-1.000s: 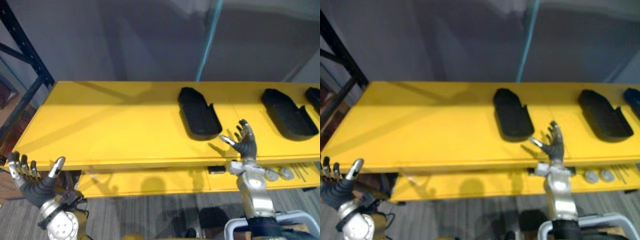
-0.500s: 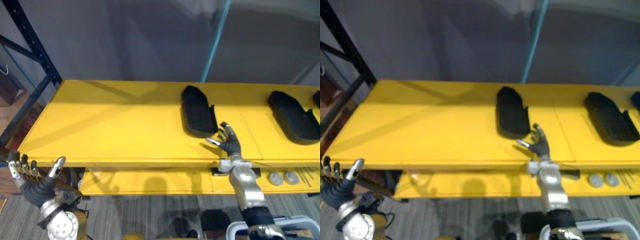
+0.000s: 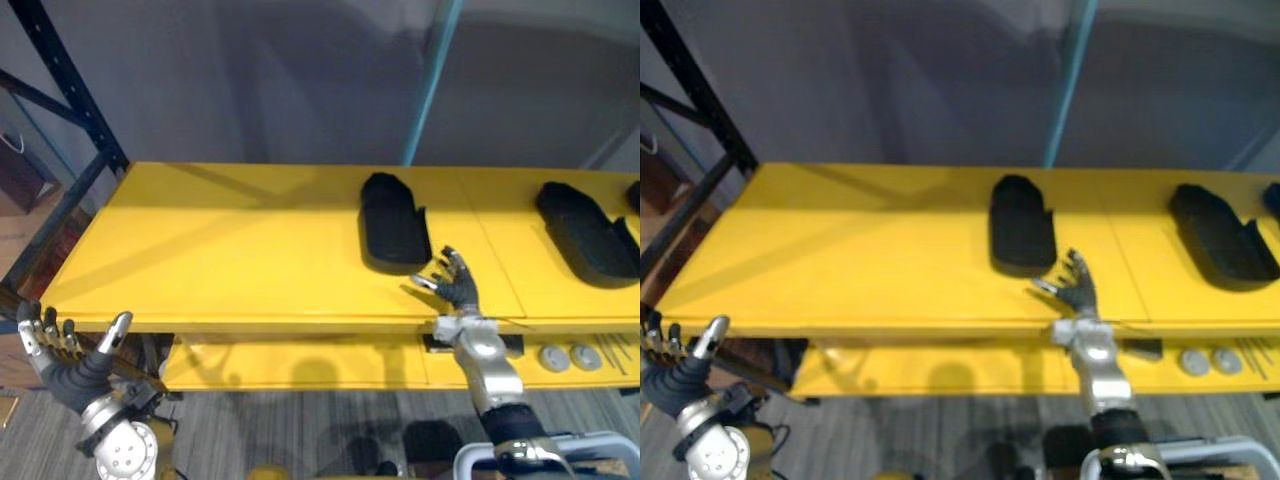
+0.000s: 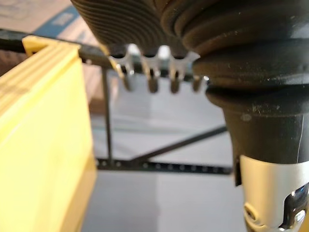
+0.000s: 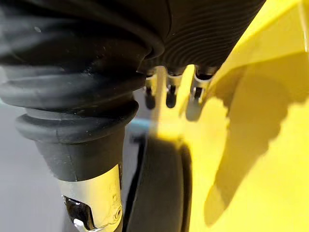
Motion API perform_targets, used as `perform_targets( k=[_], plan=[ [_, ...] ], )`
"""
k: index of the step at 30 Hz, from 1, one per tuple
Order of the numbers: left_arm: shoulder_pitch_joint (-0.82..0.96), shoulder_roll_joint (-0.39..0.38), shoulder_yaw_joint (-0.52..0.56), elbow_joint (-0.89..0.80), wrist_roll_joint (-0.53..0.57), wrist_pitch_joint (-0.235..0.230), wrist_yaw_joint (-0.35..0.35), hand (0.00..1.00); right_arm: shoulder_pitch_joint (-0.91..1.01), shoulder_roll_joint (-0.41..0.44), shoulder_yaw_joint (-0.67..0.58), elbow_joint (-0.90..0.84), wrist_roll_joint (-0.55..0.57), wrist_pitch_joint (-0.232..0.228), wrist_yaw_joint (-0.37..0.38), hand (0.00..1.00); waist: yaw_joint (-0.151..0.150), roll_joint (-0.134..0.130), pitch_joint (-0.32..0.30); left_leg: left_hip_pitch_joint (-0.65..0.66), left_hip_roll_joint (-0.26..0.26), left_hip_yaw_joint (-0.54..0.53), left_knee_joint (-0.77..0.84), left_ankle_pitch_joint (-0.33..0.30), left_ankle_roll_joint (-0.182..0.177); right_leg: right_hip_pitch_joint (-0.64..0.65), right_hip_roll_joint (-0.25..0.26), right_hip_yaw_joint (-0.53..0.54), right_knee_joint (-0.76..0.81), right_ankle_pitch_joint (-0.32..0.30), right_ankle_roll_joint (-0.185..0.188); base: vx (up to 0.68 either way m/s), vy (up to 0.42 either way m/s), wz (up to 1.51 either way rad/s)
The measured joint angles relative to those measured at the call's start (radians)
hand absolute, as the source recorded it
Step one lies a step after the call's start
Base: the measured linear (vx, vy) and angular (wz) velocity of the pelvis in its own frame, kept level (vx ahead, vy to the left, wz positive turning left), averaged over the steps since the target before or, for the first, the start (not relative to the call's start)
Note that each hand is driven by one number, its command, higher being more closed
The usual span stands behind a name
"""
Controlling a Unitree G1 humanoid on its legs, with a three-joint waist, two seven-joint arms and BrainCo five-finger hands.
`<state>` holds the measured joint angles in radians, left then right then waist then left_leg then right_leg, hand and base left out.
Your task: Walk over and take plastic housings, then place them on the shelf
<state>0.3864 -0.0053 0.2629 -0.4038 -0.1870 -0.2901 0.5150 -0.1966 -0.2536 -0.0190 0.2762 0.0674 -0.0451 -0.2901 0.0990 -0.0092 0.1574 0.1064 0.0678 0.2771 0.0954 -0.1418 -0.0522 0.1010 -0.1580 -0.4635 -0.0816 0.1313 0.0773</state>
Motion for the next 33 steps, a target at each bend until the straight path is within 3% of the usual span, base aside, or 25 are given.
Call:
perform_targets(
  k=[3,8,11,13,14,18,20,23,28,31,33],
  plan=[
    [0.005,-0.004,-0.021,-0.024,-0.001,0.0,0.003,0.0,0.038,0.015,-0.058,-0.137,-0.081,-0.038,-0.099,0.0,-0.003,0.003,0.002,-0.025,-0.002,-0.019,0.001,0.0,0.001,-0.015,-0.002,-0.014,0.0,0.0,0.0,0.0,0.025,0.12],
    [0.006,-0.007,-0.04,-0.058,-0.001,-0.013,-0.038,0.0,0.098,0.017,-0.158,-0.275,-0.09,-0.089,-0.199,0.0,-0.004,0.001,0.003,-0.038,-0.011,-0.052,0.001,0.006,0.007,-0.014,-0.007,-0.048,0.0,-0.001,0.001,0.01,0.037,0.23],
    [0.009,-0.006,-0.039,-0.069,0.01,-0.042,-0.063,0.0,0.171,0.034,-0.182,-0.359,0.0,-0.118,-0.169,0.0,-0.005,-0.002,0.003,-0.035,-0.014,-0.05,-0.002,0.005,0.008,-0.013,-0.007,-0.045,0.0,-0.001,0.001,0.01,0.048,0.0],
    [0.009,-0.006,-0.035,-0.076,0.009,-0.07,-0.063,0.0,0.253,0.058,-0.211,-0.417,0.077,-0.142,-0.08,0.0,-0.009,-0.006,0.004,-0.007,-0.015,-0.017,-0.018,0.004,0.008,-0.013,-0.006,-0.008,0.0,-0.001,0.001,0.0,0.052,-0.32],
    [0.009,-0.006,-0.033,-0.077,0.009,-0.073,-0.063,0.0,0.263,0.06,-0.214,-0.422,0.083,-0.144,-0.071,0.0,-0.009,-0.007,0.005,-0.003,-0.014,-0.014,-0.019,0.002,0.009,-0.013,-0.005,-0.001,0.0,-0.001,0.001,-0.01,0.044,-0.45],
    [-0.001,-0.003,-0.002,-0.108,0.009,-0.105,-0.057,0.0,0.363,0.09,-0.256,-0.469,0.155,-0.194,0.05,0.0,-0.063,-0.016,0.008,0.021,-0.005,0.048,-0.015,-0.018,0.007,-0.018,0.003,0.059,0.0,-0.001,0.001,-0.05,0.024,-0.42],
    [-0.024,-0.002,-0.003,-0.108,0.008,-0.106,-0.057,0.0,0.38,0.092,-0.266,-0.471,0.155,-0.2,0.071,0.0,-0.073,-0.017,0.008,0.035,-0.002,0.07,-0.016,-0.021,0.004,-0.019,0.003,0.08,0.0,0.0,0.003,-0.04,0.025,-0.4],
    [-0.08,-0.001,-0.006,-0.111,0.004,-0.118,-0.071,0.0,0.38,0.093,-0.264,-0.475,0.154,-0.203,0.075,0.0,-0.088,-0.019,0.001,0.034,0.002,0.1,-0.015,-0.024,0.003,-0.037,0.011,0.112,0.0,0.006,0.008,-0.03,0.013,-0.29],
    [-0.122,0.007,-0.093,-0.156,-0.012,-0.138,-0.156,0.0,0.372,0.094,-0.256,-0.497,0.119,-0.191,0.019,0.0,-0.1,-0.013,-0.008,0.054,0.015,0.179,-0.014,-0.031,-0.01,-0.073,0.039,0.193,0.0,0.018,0.001,-0.01,-0.005,-0.47],
    [-0.178,0.045,-0.202,-0.156,-0.024,-0.144,-0.208,0.0,0.397,0.096,-0.304,-0.53,0.104,-0.191,0.001,0.0,-0.136,-0.011,-0.009,0.082,0.027,0.259,-0.004,-0.052,-0.019,-0.088,0.061,0.268,0.0,0.026,-0.002,-0.03,0.004,-0.76],
    [-0.237,0.059,-0.261,-0.145,-0.042,-0.141,-0.215,0.0,0.456,0.096,-0.394,-0.564,0.109,-0.192,0.0,0.0,-0.183,-0.006,-0.012,0.1,0.036,0.318,0.019,-0.078,-0.022,-0.099,0.076,0.325,0.0,0.032,-0.002,-0.05,0.009,-0.84]
  ],
)
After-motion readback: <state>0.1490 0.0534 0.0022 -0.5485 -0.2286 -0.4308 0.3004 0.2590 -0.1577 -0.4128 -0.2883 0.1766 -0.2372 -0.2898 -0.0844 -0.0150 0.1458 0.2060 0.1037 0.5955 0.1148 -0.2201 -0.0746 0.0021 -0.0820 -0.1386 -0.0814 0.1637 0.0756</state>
